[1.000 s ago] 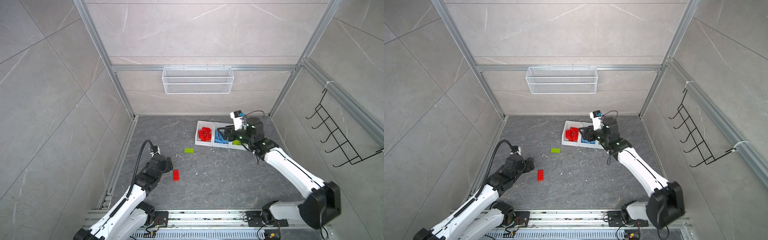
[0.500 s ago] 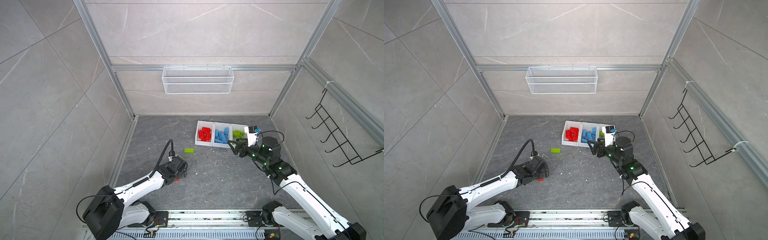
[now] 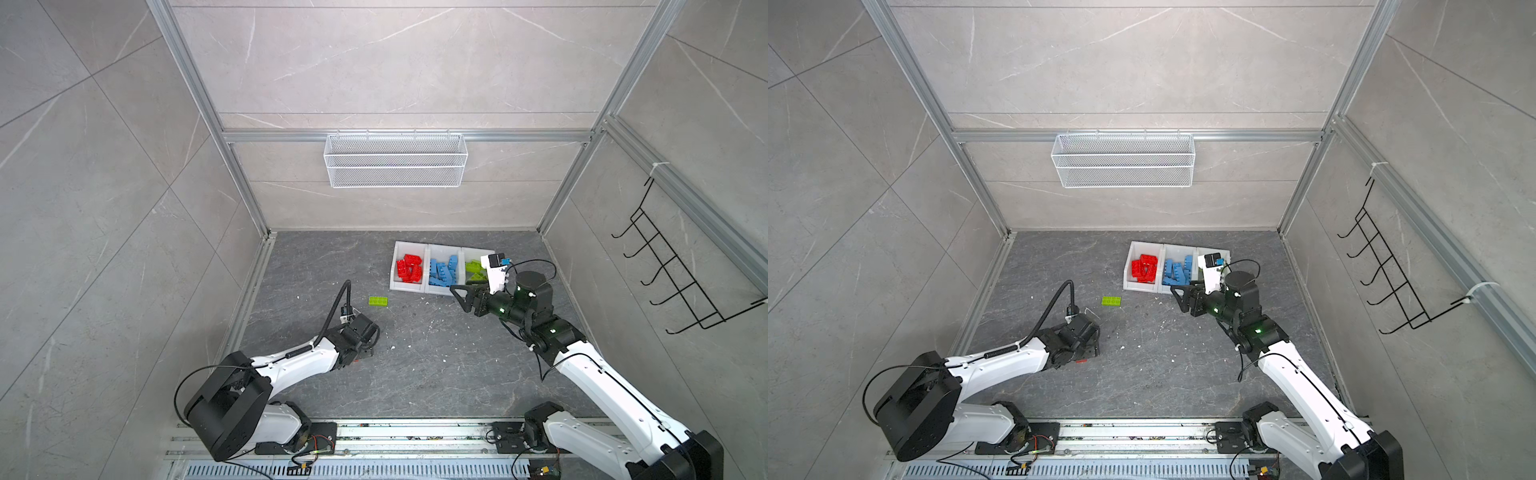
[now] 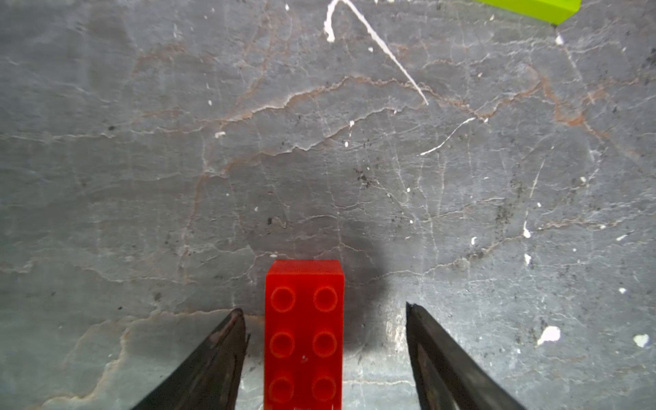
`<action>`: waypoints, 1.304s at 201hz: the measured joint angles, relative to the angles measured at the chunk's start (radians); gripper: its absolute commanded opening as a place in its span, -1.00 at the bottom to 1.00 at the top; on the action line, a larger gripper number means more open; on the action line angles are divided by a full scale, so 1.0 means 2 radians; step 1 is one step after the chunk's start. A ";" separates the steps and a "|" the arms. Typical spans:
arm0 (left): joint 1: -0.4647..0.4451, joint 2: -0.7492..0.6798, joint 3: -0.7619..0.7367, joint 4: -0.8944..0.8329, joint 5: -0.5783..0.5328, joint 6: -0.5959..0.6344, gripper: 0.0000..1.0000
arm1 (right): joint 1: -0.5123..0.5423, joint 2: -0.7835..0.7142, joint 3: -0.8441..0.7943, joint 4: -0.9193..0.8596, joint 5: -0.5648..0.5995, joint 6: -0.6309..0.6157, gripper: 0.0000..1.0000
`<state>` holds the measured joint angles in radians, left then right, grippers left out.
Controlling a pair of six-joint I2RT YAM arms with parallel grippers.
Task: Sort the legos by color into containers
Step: 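Grasp the last red brick with the left gripper while the right arm withdraws, then carry the red brick into the red compartment with the left gripper and release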
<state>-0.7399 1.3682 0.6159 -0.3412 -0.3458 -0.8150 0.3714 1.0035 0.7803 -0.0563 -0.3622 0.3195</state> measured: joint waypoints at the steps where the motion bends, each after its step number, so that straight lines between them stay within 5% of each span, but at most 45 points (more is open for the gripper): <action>1: 0.000 0.001 0.000 0.000 0.000 0.000 0.35 | 0.000 0.000 0.000 0.000 0.000 0.000 0.46; 161: 0.005 0.036 0.040 -0.005 0.010 0.015 -0.55 | 0.000 0.015 -0.038 -0.008 -0.008 0.016 0.49; 202: 0.006 0.051 0.153 -0.018 0.034 0.080 -0.57 | 0.000 0.013 -0.071 -0.030 0.006 0.024 0.51; 262: 0.020 0.240 0.456 -0.040 0.072 0.192 -0.69 | 0.000 -0.048 -0.111 -0.052 0.009 0.043 0.53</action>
<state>-0.6998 1.8477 1.5272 -0.4221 -0.2028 -0.4301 0.3714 0.9077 0.5575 -0.1604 -0.3450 0.4049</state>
